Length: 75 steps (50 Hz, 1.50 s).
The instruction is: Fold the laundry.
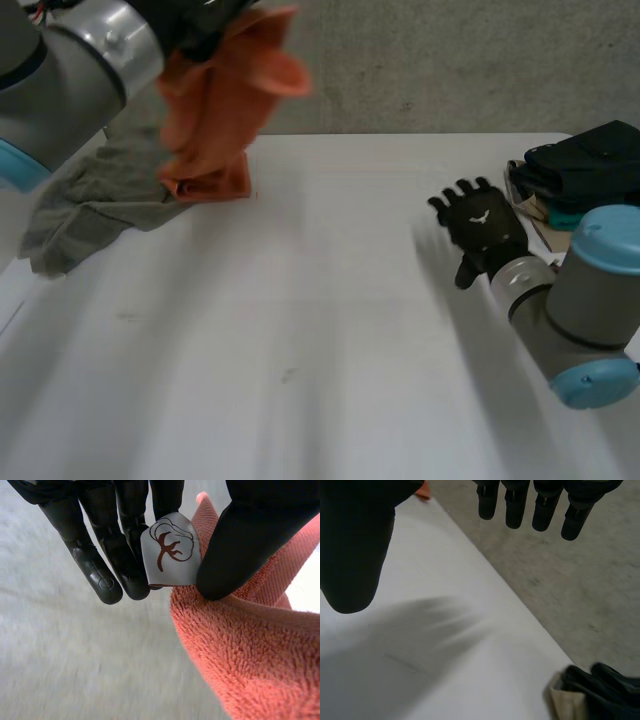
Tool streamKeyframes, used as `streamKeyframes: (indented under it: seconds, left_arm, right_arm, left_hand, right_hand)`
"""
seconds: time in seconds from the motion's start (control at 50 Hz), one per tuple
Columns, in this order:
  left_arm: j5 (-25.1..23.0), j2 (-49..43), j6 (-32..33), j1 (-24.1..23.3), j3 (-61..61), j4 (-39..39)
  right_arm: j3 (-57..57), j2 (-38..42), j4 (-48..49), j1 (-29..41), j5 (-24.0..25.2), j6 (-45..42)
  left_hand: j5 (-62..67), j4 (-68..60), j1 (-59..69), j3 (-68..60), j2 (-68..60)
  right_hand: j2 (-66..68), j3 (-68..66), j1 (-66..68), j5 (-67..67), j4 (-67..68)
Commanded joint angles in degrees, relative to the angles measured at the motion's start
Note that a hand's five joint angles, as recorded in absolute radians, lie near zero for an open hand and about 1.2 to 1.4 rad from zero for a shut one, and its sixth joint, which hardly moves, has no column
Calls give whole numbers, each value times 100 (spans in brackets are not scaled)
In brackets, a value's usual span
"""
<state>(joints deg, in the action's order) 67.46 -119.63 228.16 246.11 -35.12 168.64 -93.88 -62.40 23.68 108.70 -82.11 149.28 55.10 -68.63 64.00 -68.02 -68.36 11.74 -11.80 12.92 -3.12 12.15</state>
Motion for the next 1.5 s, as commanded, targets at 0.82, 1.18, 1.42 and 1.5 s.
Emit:
streamKeyframes:
  seconds: [0.82,1.18,1.42,1.5]
  left_arm:
    - [1024,318,-2795,315,-2832,80]
    - [821,134,-2795,693,-2825,889]
    - [101,-1386,-2839,193,-1366,310]
    - [-58,-1826,-2804,-176,-1014,-120]
  right_arm:
    - [1029,147,-3442,617,-683,2465]
    - [1758,-1501,-2500,1180,-966,2580]
    - [3103,-2242,-3862,1399,317,2333]
    - [3341,-2259,-3986,1470,511,2334]
  left_hand:
    - [-5510,5863,-5400,5802,5836]
    - [-5510,5863,-5400,5802,5836]
    - [-5510,5863,-5400,5802,5836]
    - [-5510,5863,-5400,5802,5836]
  right_hand:
    - [-91,97,-208,228,-132]
    - [6826,-6820,6708,-6688,6785]
    - [6826,-6820,6708,-6688,6785]
    - [6826,-6820,6708,-6688,6785]
